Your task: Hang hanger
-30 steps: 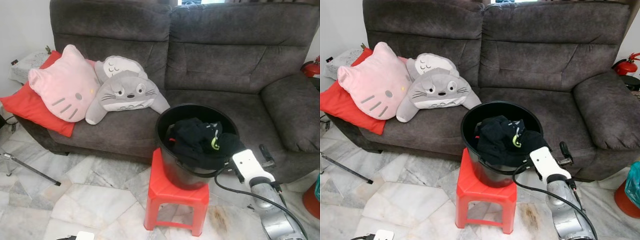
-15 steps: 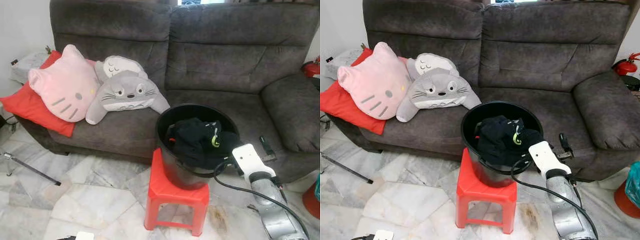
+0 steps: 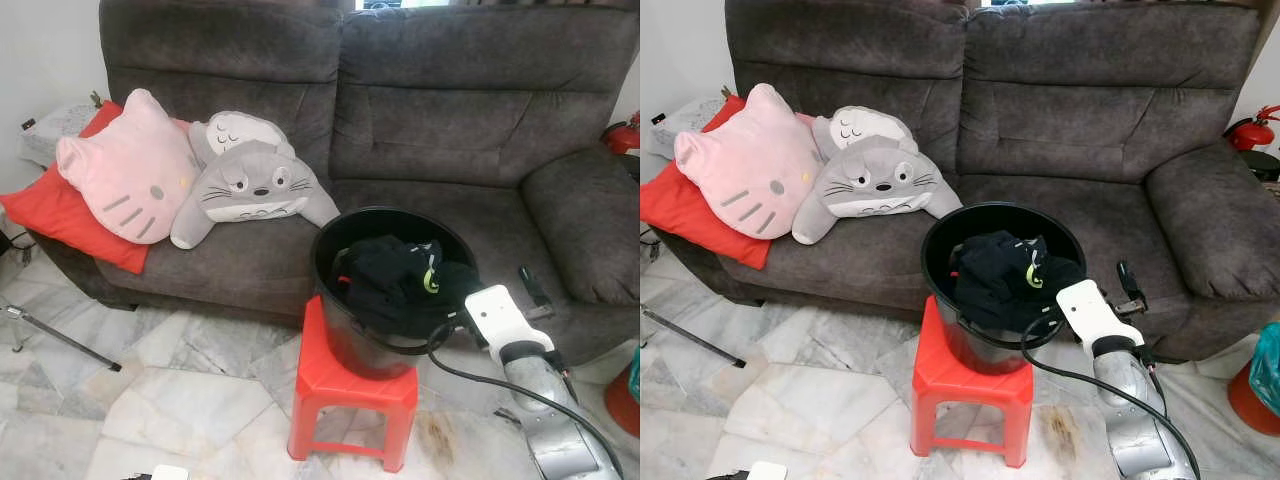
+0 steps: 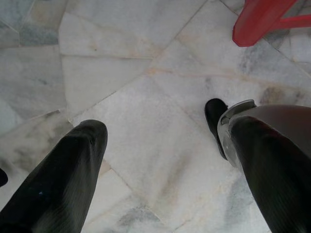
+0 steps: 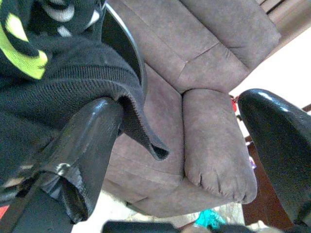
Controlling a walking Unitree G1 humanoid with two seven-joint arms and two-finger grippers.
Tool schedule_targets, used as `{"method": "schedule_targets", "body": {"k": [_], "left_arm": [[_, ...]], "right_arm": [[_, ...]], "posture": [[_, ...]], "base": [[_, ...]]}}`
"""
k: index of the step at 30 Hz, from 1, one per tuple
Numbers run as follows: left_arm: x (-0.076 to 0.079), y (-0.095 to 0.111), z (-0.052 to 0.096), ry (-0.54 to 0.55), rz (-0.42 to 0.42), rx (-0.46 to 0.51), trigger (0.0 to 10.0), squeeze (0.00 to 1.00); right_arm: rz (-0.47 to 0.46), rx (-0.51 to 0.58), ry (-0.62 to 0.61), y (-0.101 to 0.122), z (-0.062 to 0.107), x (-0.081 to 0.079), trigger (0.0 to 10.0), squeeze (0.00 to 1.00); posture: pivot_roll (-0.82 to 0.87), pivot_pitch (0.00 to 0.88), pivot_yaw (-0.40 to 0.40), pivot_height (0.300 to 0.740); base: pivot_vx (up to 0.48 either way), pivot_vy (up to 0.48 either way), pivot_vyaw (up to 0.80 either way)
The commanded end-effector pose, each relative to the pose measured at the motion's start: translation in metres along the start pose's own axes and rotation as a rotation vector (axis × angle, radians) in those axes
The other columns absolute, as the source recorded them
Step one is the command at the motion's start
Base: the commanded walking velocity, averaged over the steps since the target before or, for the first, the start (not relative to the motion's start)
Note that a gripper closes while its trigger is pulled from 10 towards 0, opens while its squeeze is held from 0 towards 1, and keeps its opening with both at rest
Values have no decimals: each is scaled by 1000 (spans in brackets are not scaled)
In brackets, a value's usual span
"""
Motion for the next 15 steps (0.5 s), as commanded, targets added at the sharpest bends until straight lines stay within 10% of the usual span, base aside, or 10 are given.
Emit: {"method": "schedule_targets", "body": {"k": [1,15], "left_arm": [[-1,-6,2,-3,-15,-20,10000,0],[1,-6,1,-7,-6,-18,10000,0]], "right_arm": [[2,18,2,6,-1,2,10000,0],[-9,48,11,15,0,4,10000,0]], "posture": [[-167,0,11,740],[-167,0,9,740]], "base": [[0,0,0],[0,0,0]]}}
Point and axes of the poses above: a point about 5 cm out from each wrist's last joint towards the gripper, its own z axis pointing back from the gripper into the wrist, its own y axis along the axis of the wrist's last joint, x = y × z, the point moved 3 cm from there along -z, pointing out of the wrist towards the gripper, and after that the axes turned 11 degrees about z, right-handed, at the moved point
